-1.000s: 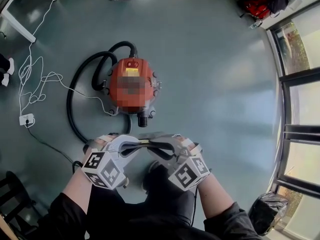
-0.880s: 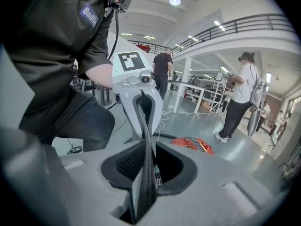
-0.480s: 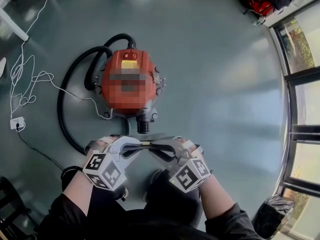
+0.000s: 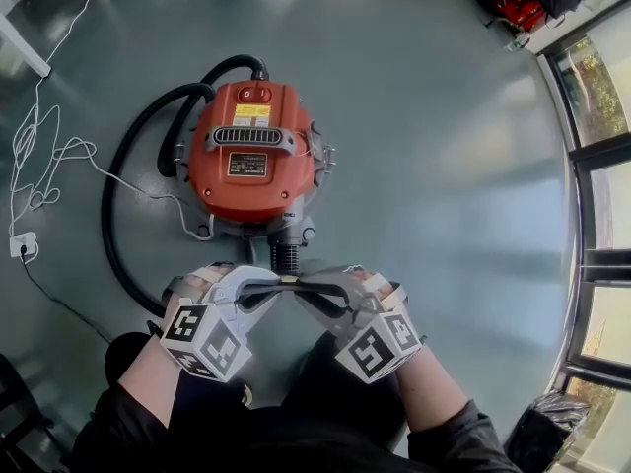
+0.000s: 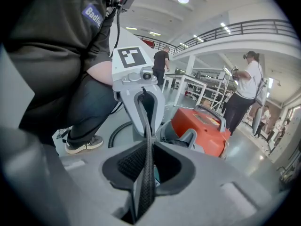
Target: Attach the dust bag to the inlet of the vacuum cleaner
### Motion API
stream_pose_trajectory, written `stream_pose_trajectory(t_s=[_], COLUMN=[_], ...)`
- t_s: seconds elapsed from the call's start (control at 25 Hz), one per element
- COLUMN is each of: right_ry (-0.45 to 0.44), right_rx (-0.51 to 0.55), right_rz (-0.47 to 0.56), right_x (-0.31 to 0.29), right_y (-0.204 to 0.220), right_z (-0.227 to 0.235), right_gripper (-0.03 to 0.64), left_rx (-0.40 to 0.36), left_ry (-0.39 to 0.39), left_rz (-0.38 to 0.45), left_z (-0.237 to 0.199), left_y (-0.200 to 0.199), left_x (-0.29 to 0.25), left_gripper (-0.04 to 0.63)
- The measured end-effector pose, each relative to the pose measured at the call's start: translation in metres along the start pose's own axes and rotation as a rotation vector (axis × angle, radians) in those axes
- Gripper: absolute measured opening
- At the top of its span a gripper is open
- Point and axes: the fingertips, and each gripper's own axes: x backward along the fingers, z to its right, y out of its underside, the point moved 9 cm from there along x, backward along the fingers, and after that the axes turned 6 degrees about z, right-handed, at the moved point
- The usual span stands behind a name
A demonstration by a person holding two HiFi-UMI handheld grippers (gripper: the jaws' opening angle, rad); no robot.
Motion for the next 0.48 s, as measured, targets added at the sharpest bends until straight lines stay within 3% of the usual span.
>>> stream_pose_trajectory(t_s=[0.48], right_ry=[0.036], right_rx=[0.026], right_rz=[-0.002], right_x=[-0.013], right_y=[0.009], right_z=[0.012], right_gripper=[0.041], left_rx=[0.000], left_ry=[-0.051], left_rz=[-0.001], left_z=[-0.014], left_y=[0.011], left_x=[-0.007], left_gripper=[0.057])
